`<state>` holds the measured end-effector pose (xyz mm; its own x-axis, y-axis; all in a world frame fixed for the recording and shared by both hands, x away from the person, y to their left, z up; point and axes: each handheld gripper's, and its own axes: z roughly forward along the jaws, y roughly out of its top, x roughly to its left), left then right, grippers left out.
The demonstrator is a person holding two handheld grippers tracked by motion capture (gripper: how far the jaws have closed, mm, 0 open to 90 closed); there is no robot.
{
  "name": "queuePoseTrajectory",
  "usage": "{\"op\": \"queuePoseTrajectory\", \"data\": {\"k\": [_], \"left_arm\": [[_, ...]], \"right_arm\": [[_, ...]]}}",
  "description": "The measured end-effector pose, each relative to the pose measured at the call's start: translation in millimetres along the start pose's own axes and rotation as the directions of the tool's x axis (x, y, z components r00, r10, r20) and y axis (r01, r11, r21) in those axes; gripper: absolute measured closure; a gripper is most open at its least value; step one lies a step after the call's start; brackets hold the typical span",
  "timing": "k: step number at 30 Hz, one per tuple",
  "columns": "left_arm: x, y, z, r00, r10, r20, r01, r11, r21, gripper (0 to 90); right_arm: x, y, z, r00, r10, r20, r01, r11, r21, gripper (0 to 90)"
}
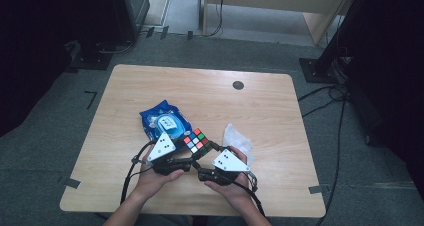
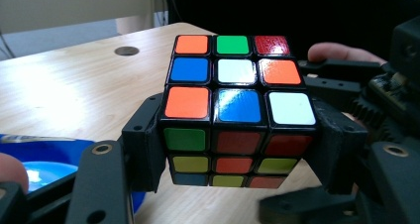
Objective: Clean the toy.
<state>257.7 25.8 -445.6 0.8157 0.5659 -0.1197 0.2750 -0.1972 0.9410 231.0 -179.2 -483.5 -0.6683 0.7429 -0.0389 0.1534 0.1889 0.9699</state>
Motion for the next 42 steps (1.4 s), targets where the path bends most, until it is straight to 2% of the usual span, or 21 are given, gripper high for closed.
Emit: {"op": "queuePoseTrajectory", "data": {"k": [1,4,8,14,18,20,22,23,25,27,29,30,31,32,34,35,37,40,41,42], "left_arm": [[-0.6,0.3,0.3,0.9999,-0.011,0.002,0.011,0.9999,-0.005,34.4],[0.4,0.6,1.2,0.9992,-0.038,0.015,0.038,0.9992,-0.012,34.2],[3.7,-1.1,1.8,0.9975,-0.055,0.045,0.056,0.9984,-0.014,33.6],[11.5,0.5,-5.1,0.997,-0.047,0.061,0.052,0.9963,-0.068,27.0],[19.7,0.4,-9.8,0.9953,-0.067,0.069,0.073,0.9935,-0.088,25.8],[22.0,-0.9,-11.5,0.9979,-0.042,0.049,0.047,0.9942,-0.097,25.7],[22.3,-3.6,-11.5,0.9995,0.032,0.001,-0.031,0.996,-0.084,25.8],[22.0,-5.4,-10.8,0.9969,0.075,-0.024,-0.076,0.995,-0.064,26.0],[20.2,-9.6,-7.5,0.9876,0.149,-0.05,-0.15,0.9885,-0.019,26.2],[16.1,-13.7,-2.5,0.9739,0.216,-0.069,-0.215,0.9763,0.019,26.3],[10.1,-17.6,2.1,0.9577,0.279,-0.068,-0.277,0.9598,0.048,28.3],[6.0,-19.6,4.0,0.9467,0.311,-0.083,-0.308,0.9502,0.046,30.5],[2.9,-20.6,5.7,0.9396,0.331,-0.088,-0.328,0.9436,0.048,31.6],[0.7,-21.2,7.5,0.9376,0.338,-0.084,-0.334,0.941,0.054,31.0],[-2.2,-22.5,10.3,0.9296,0.36,-0.078,-0.355,0.932,0.074,26.8],[-3.3,-23.5,11.4,0.926,0.37,-0.077,-0.363,0.9277,0.087,24.1],[-6.0,-25.7,13.3,0.9101,0.404,-0.094,-0.393,0.9124,0.115,20.0],[-10.8,-27.3,14.9,0.8885,0.445,-0.113,-0.431,0.8933,0.129,17.8],[-12.1,-27.4,15.2,0.8819,0.457,-0.117,-0.443,0.8873,0.13,17.6],[-13.4,-27.4,15.5,0.878,0.464,-0.119,-0.449,0.884,0.129,17.6]], "right_arm": [[-0.1,0.4,-1.7,0.9998,-0.005,0.019,0.005,1.0,-0.014,30.5],[0.2,2.2,-5.6,0.9992,-0.026,0.03,0.026,0.999,-0.025,33.3],[1.7,4.4,-7.4,0.9988,-0.032,0.038,0.031,0.999,0.01,33.9],[-6.8,8.4,-10.9,1.0,0.009,0.004,-0.009,0.999,0.036,34.2],[-18.0,8.3,-13.8,0.9962,0.087,0.002,-0.087,0.995,0.05,34.3],[-24.5,8.8,-14.7,0.9933,0.115,0.009,-0.115,0.991,0.061,34.3],[-31.6,10.2,-16.3,0.9901,0.141,0.0,-0.14,0.987,0.08,34.3],[-35.9,11.5,-17.4,0.9874,0.158,-0.008,-0.157,0.984,0.089,34.3],[-43.4,15.0,-21.4,0.9806,0.196,-0.011,-0.194,0.976,0.1,34.3],[-50.3,19.4,-25.6,0.9713,0.237,-0.024,-0.233,0.967,0.105,34.3],[-54.8,24.1,-29.1,0.9621,0.27,-0.039,-0.263,0.957,0.121,34.3],[-55.5,26.3,-30.2,0.9598,0.276,-0.049,-0.268,0.954,0.135,34.3],[-55.6,28.6,-30.9,0.9573,0.283,-0.058,-0.272,0.95,0.152,34.3],[-55.1,30.5,-31.0,0.9541,0.292,-0.067,-0.278,0.946,0.165,34.2],[-53.8,33.9,-30.9,0.9428,0.32,-0.093,-0.298,0.934,0.198,34.2],[-52.6,35.2,-30.5,0.9407,0.324,-0.1,-0.299,0.931,0.208,34.2],[-49.4,37.6,-29.2,0.9414,0.323,-0.098,-0.293,0.927,0.233,34.2],[-46.4,40.1,-27.5,0.927,0.354,-0.124,-0.313,0.912,0.265,34.2],[-45.7,40.5,-26.6,0.9253,0.358,-0.127,-0.314,0.909,0.275,34.2],[-44.3,40.6,-25.8,0.9217,0.365,-0.13,-0.319,0.905,0.282,34.2]]}}
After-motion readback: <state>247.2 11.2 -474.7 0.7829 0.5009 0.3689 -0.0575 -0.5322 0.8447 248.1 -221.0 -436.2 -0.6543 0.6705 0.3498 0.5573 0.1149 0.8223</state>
